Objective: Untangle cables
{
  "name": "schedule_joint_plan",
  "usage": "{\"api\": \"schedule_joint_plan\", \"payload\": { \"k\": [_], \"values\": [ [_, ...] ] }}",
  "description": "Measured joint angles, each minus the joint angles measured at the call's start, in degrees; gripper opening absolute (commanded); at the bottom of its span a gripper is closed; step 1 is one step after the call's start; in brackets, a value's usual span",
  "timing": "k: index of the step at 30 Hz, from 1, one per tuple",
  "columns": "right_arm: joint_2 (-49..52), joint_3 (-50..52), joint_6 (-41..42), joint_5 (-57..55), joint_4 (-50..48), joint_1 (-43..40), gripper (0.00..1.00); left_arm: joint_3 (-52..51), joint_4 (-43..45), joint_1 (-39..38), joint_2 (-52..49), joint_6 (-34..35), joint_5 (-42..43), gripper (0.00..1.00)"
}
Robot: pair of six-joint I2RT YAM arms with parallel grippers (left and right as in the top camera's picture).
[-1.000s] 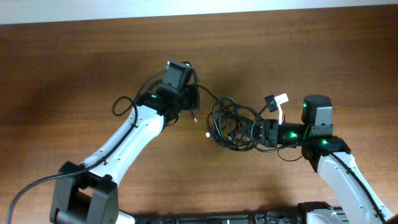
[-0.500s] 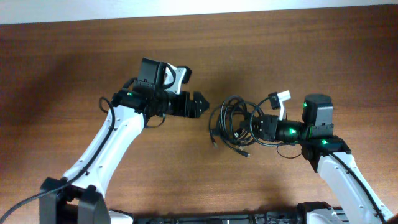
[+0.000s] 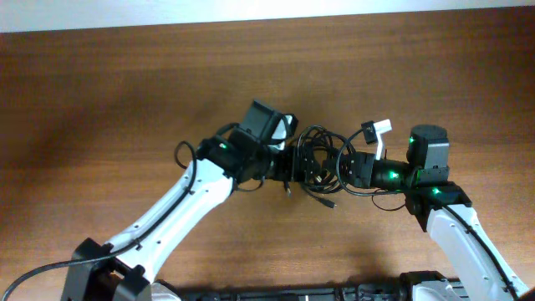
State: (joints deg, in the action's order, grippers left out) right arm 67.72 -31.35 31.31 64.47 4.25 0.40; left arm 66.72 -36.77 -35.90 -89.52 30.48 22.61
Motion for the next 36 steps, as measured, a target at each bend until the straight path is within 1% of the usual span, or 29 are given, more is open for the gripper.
{"api": "schedule_joint_plan", "payload": {
  "k": [4,5,6,7,9,10,11,12,15,16,17,19,21,23,25,28,31,32,34,36],
  "values": [
    [0.0,0.0,0.04,1.9,0.0,0.0,0.04,-0.09,-0.66,-3.26,-0.02,6.05,-9.6,0.93],
    [0.0,0.0,-0.02,2.49,0.0,0.0,0.04,-0.09,-0.55,-3.54,-0.07,7.54,-11.19,0.88],
    [0.0,0.0,0.0,2.73,0.0,0.0,0.04,-0.09,-0.15,-3.58,-0.26,8.9,-12.63,0.8],
    [0.0,0.0,0.0,2.89,0.0,0.0,0.04,-0.09,0.66,-3.58,-0.74,9.92,-13.33,0.68],
    [0.0,0.0,0.0,2.91,0.0,0.0,0.04,-0.09,2.47,-3.87,-2.08,10.88,-13.16,0.36],
    [0.0,0.0,-0.02,2.89,0.02,0.0,0.04,-0.09,3.48,-4.22,-3.02,11.34,-12.31,0.22],
    [0.0,0.0,0.02,2.89,0.09,0.0,0.04,-0.09,4.24,-4.59,-3.78,11.63,-11.19,0.09],
    [0.0,0.0,0.0,2.91,0.17,0.0,0.04,-0.09,4.72,-4.9,-4.26,12.04,-10.34,0.0],
    [0.04,0.04,0.15,2.91,0.39,0.0,0.04,-0.09,5.18,-5.29,-5.11,10.95,-7.8,0.0],
    [0.04,0.04,-0.04,2.91,0.37,0.0,0.08,-0.09,5.2,-5.18,-5.11,10.27,-7.56,0.0],
    [0.04,0.04,-0.55,2.89,0.37,0.0,0.13,-0.09,5.25,-4.94,-5.11,9.51,-7.23,0.0],
    [0.04,0.04,-2.97,3.13,0.96,0.0,0.25,-0.04,4.57,-3.67,-5.11,5.86,-6.14,0.0],
    [0.04,-0.04,-4.79,2.86,3.15,-0.07,0.34,-0.11,1.73,-1.4,-5.11,2.49,-6.58,0.0],
    [0.04,-0.07,-7.13,0.17,8.07,-0.07,0.41,-0.2,-2.99,4.44,-4.39,-3.41,-7.43,0.0],
    [-0.02,-0.13,-8.15,-3.82,11.87,-0.11,0.43,-0.26,-4.79,8.37,-2.64,-7.54,-7.8,0.0],
    [-0.04,-0.11,-8.83,-9.33,13.57,-0.11,0.46,-0.5,-5.64,13.38,4.59,-17.55,-5.42,0.0],
    [-0.04,-0.11,-9.03,-11.37,13.51,-0.11,0.49,-0.5,-5.64,14.16,10.95,-28.24,0.55,0.0],
    [-0.04,-0.11,-9.05,-11.54,13.53,-0.11,0.5,-0.5,-5.66,14.12,12.02,-30.62,2.1,0.0],
    [-0.04,-0.11,-9.05,-10.99,13.49,-0.11,0.5,-0.5,-5.86,13.81,13.35,-38.97,5.99,0.0],
    [-0.04,-0.11,-9.14,-9.53,13.05,-0.11,0.5,-0.5,-6.34,13.79,13.07,-44.17,6.4,0.0]
  ]
}}
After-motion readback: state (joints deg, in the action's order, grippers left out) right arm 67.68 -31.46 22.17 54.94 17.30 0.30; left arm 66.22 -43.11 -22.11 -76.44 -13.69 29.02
